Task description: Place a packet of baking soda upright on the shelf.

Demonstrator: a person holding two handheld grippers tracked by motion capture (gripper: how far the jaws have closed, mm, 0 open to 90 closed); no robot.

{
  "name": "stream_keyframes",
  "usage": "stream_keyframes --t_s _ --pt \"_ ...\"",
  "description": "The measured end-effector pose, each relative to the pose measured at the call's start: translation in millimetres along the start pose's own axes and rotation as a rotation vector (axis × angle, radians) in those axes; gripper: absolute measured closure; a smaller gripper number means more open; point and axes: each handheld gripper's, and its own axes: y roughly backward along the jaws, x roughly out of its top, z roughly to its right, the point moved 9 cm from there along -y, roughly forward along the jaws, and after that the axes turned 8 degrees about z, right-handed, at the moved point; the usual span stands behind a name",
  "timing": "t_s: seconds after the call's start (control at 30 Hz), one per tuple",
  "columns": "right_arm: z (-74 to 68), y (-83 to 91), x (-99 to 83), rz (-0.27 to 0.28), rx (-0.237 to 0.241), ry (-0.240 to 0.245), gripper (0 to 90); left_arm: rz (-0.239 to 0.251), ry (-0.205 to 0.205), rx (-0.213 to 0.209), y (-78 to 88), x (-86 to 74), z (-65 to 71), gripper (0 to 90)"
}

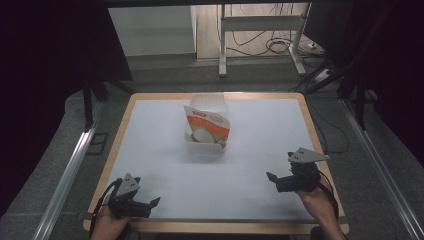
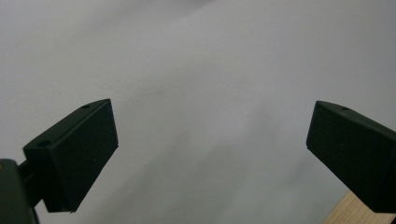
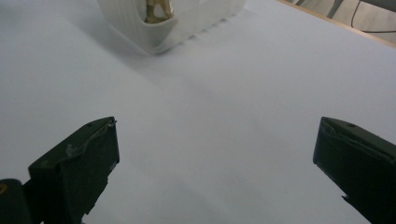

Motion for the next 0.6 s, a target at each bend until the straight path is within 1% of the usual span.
stream_keyframes --t_s 0.1,0.2,0.27,0.3,0.4,0.5,0.6 --pt "1.1 3.8 -3.6 0.003 -0.01 -0.005 0.2 0.0 0.002 0.0 0.0 0.1 0.1 2.1" --pt "2.8 10.3 -12.8 -0.005 -0.028 0.004 0.0 -0.002 0.002 0.001 -0.3 0.0 0.2 2.2" --pt "3.1 11.8 -15.2 -0.007 -0.03 0.004 0.1 -0.003 0.002 0.001 -0.4 -0.1 0.2 2.2" --pt "3.8 14.6 -19.8 -0.011 -0.037 -0.001 0.0 -0.005 0.0 0.002 -0.6 -0.1 0.3 2.2" --pt "4.9 17.4 -24.6 -0.017 -0.045 -0.005 0.0 -0.004 0.0 0.002 -0.6 -0.1 0.4 2.2" --pt "4.6 20.8 -33.3 -0.007 -0.035 -0.044 0.2 -0.005 0.001 0.002 -0.6 -0.2 0.2 2.2" --pt "3.7 19.7 -43.8 -0.021 -0.023 -0.072 0.3 -0.006 0.001 0.003 -0.6 -0.3 0.3 2.2"
